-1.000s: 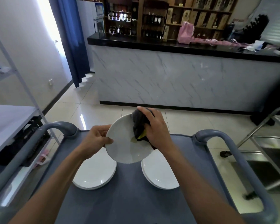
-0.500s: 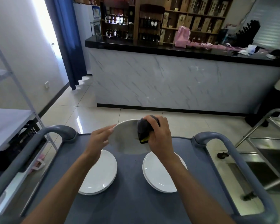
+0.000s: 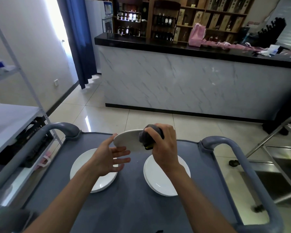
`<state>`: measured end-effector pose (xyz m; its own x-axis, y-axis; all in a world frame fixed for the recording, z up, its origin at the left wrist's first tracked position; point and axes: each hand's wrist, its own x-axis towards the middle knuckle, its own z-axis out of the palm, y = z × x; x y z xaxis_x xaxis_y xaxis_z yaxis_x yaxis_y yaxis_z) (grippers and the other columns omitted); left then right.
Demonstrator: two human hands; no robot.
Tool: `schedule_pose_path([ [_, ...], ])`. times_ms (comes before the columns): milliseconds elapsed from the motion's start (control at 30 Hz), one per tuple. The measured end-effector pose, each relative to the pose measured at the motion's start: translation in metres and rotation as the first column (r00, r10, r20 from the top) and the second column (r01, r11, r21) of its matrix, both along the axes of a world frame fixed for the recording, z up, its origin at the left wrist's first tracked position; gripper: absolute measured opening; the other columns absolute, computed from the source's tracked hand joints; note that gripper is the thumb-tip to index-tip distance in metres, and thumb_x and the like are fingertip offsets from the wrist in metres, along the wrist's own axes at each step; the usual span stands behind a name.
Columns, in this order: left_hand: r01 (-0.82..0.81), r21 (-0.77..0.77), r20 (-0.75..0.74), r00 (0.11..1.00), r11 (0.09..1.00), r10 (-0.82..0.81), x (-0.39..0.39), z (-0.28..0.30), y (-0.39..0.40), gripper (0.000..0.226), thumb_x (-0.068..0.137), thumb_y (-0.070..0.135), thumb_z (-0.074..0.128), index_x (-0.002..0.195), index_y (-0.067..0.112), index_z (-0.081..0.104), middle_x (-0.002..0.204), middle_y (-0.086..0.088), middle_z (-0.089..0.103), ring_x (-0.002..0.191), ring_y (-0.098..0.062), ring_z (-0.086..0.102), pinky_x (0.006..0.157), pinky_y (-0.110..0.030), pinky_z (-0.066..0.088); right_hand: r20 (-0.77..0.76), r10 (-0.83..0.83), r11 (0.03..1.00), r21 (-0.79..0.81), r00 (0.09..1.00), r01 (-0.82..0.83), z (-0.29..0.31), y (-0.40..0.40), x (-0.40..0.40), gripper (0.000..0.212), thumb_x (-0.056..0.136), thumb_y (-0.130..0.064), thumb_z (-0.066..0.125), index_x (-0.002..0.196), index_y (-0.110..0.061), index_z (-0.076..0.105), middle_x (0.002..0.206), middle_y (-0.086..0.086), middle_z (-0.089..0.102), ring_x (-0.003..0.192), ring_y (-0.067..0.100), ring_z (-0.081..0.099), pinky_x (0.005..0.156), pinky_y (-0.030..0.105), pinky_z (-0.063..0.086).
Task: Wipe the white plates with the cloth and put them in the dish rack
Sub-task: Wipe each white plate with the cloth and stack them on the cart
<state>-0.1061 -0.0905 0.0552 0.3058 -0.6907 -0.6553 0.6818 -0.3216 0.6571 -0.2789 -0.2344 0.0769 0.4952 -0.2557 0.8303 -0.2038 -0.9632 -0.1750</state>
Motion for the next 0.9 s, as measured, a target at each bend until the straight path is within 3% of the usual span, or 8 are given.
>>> schedule_pose_path([
  [167,-0.157,-0.104,-0.149,0.979,0.982,0.141,-0.022,0.006,-0.008,0.045,0.09,0.037,0.06,0.117,0.002,0.062,0.111,-0.014,0.075,0.087,-0.029,0.075,0.064,-0.03,0.047,0.023,0.05,0.998,-0.041,0.998,-0.049,-0.013,-0.005,-0.017,0.047,0.084,0.002,0.068,0.121,-0.023,0.055,0.12,0.008,0.053,0.105,0.03,0.054,0.083,0.045,0.05],
  [267,-0.346,-0.198,-0.268,0.919,0.917,0.289,-0.034,0.011,-0.016,0.031,0.092,0.013,0.054,0.116,-0.005,0.057,0.113,-0.022,0.07,0.08,-0.028,0.076,0.052,-0.023,0.054,0.018,0.071,0.997,-0.045,0.997,-0.07,-0.022,-0.008,-0.026,0.058,0.078,0.012,0.072,0.121,-0.024,0.056,0.121,0.006,0.05,0.109,0.031,0.053,0.09,0.047,0.047],
  [367,-0.458,-0.234,-0.29,0.875,0.858,0.388,-0.036,0.011,-0.021,0.021,0.094,0.003,0.053,0.112,-0.008,0.058,0.108,-0.022,0.066,0.078,-0.026,0.073,0.056,-0.025,0.059,-0.036,0.098,0.994,-0.038,0.995,-0.099,-0.032,-0.015,-0.039,0.064,0.076,0.014,0.071,0.125,-0.025,0.056,0.126,0.006,0.049,0.116,0.032,0.051,0.097,0.048,0.046],
  [500,-0.4,-0.267,-0.165,0.915,0.877,0.367,-0.034,0.009,-0.021,0.017,0.096,-0.001,0.053,0.11,-0.009,0.06,0.093,-0.017,0.076,0.078,-0.024,0.076,0.063,-0.031,0.062,-0.168,0.154,0.988,0.009,0.974,-0.155,-0.039,-0.031,-0.059,0.057,0.087,0.006,0.064,0.136,-0.023,0.055,0.137,0.008,0.047,0.127,0.034,0.048,0.105,0.051,0.043],
  [700,-0.329,-0.36,0.046,0.928,0.873,0.369,-0.043,0.005,-0.028,0.025,0.098,-0.003,0.049,0.12,0.002,0.059,0.097,-0.013,0.077,0.085,-0.029,0.076,0.064,-0.037,0.062,-0.272,0.227,0.971,0.139,0.935,-0.195,-0.041,-0.028,-0.062,0.062,0.096,-0.007,0.062,0.15,-0.026,0.04,0.151,0.005,0.036,0.141,0.028,0.038,0.113,0.044,0.041],
  [833,-0.301,-0.389,0.142,0.914,0.871,0.379,-0.049,0.008,-0.028,0.031,0.095,-0.005,0.053,0.123,0.005,0.06,0.106,-0.015,0.075,0.085,-0.033,0.074,0.065,-0.043,0.062,-0.254,0.216,0.933,0.338,0.943,-0.123,-0.04,-0.018,-0.064,0.052,0.097,-0.021,0.033,0.148,-0.026,0.041,0.153,-0.002,0.038,0.141,0.019,0.039,0.114,0.031,0.039],
  [900,-0.276,-0.399,0.211,0.9,0.874,0.381,-0.054,0.013,-0.027,0.034,0.093,-0.006,0.056,0.123,0.008,0.061,0.108,-0.016,0.073,0.083,-0.034,0.074,0.065,-0.046,0.062,-0.225,0.226,0.904,0.411,0.948,-0.117,-0.039,-0.013,-0.062,0.051,0.095,-0.017,0.032,0.144,-0.024,0.046,0.153,-0.006,0.041,0.14,0.015,0.041,0.112,0.025,0.039],
])
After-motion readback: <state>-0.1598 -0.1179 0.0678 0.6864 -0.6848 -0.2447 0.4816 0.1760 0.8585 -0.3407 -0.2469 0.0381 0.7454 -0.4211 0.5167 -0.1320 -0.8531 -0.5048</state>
